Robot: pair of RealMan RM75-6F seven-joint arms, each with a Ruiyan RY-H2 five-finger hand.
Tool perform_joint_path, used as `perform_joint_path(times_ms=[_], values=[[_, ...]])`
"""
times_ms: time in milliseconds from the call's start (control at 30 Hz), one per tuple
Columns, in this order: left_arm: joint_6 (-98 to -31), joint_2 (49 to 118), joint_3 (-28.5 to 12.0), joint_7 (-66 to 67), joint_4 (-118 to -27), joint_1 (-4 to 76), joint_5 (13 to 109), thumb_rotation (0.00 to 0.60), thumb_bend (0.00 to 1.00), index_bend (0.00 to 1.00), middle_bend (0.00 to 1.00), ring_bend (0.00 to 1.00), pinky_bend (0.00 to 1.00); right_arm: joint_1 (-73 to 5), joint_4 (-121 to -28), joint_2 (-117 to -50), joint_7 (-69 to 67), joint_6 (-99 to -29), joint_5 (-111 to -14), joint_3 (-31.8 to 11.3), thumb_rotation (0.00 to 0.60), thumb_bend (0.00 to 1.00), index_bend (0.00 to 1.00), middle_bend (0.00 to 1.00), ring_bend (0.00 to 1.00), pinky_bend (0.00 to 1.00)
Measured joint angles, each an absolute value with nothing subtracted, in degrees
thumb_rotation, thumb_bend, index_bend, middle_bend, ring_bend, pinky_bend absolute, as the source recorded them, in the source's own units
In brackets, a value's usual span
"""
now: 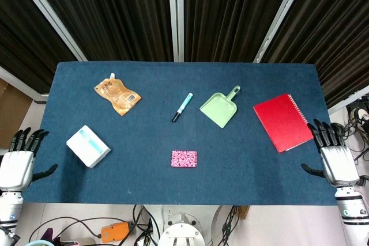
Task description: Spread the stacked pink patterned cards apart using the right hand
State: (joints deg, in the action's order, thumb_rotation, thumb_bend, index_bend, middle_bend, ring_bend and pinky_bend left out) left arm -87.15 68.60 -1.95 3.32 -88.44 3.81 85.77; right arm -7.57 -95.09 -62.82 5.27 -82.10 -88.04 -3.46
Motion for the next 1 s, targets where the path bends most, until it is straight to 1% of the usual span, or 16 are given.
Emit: perform_joint_path(times_ms=[100, 200, 233, 367, 433, 533, 700, 833, 900, 1000], values=[[-86.8, 68.7, -2.0, 3.6, -88.6, 4.1, 86.1, 0.6, 0.08, 0.15, 0.13, 0.0, 0.0, -8.0, -95.3, -63.2, 4.6, -81.7, -88.4, -3.4, 0.6, 0.15, 0.0, 0.01, 0.0, 0.03], [-86.5, 68.8, -2.0, 3.8, -88.7, 4.5, 86.5, 0.6, 0.08, 0.15, 0.13, 0.0, 0.0, -8.7, -95.6, -64.3, 4.8, -81.5, -89.5, -3.5, 0.6, 0.15, 0.01, 0.01, 0.0, 0.15], [-86.4, 68.9, -2.1, 3.8, -88.8, 4.7, 86.6, 0.6, 0.08, 0.15, 0.13, 0.0, 0.0, -9.0, -96.0, -64.6, 4.9, -81.2, -89.7, -3.5, 0.6, 0.15, 0.02, 0.02, 0.0, 0.17], [-86.2, 69.2, -2.4, 4.1, -89.0, 5.5, 87.3, 0.6, 0.08, 0.15, 0.13, 0.0, 0.0, -11.4, -99.4, -66.2, 6.4, -78.4, -90.1, -3.9, 0.6, 0.16, 0.08, 0.06, 0.04, 0.2], [-86.1, 69.4, -2.4, 4.4, -89.1, 5.7, 87.7, 0.6, 0.08, 0.15, 0.13, 0.0, 0.0, -13.2, -101.8, -67.6, 8.2, -75.7, -90.0, -4.3, 0.6, 0.16, 0.11, 0.08, 0.05, 0.21], [-85.8, 69.6, -2.3, 4.8, -89.3, 6.1, 88.3, 0.6, 0.08, 0.15, 0.13, 0.0, 0.0, -16.3, -104.9, -71.1, 11.8, -71.3, -88.8, -5.0, 0.6, 0.19, 0.17, 0.11, 0.07, 0.23], [-85.8, 69.7, -1.9, 5.2, -89.5, 6.1, 88.6, 0.6, 0.08, 0.15, 0.13, 0.0, 0.0, -21.5, -107.6, -78.2, 21.1, -64.2, -82.2, -6.6, 0.6, 0.19, 0.24, 0.11, 0.06, 0.22], [-85.9, 69.6, -1.7, 5.3, -89.6, 5.9, 88.6, 0.6, 0.08, 0.15, 0.13, 0.0, 0.0, -25.2, -107.3, -85.2, 30.6, -61.5, -74.6, -8.0, 0.6, 0.23, 0.29, 0.11, 0.0, 0.13], [-85.8, 69.6, -1.6, 5.3, -89.7, 5.9, 88.6, 0.6, 0.08, 0.15, 0.13, 0.0, 0.0, -27.3, -106.3, -89.4, 35.5, -60.6, -69.8, -8.7, 0.6, 0.23, 0.31, 0.09, 0.0, 0.07], [-85.5, 69.5, -1.5, 5.3, -89.7, 6.0, 88.6, 0.6, 0.08, 0.15, 0.13, 0.0, 0.0, -30.6, -104.4, -95.0, 41.0, -59.8, -63.0, -9.7, 0.6, 0.23, 0.33, 0.08, 0.0, 0.04]])
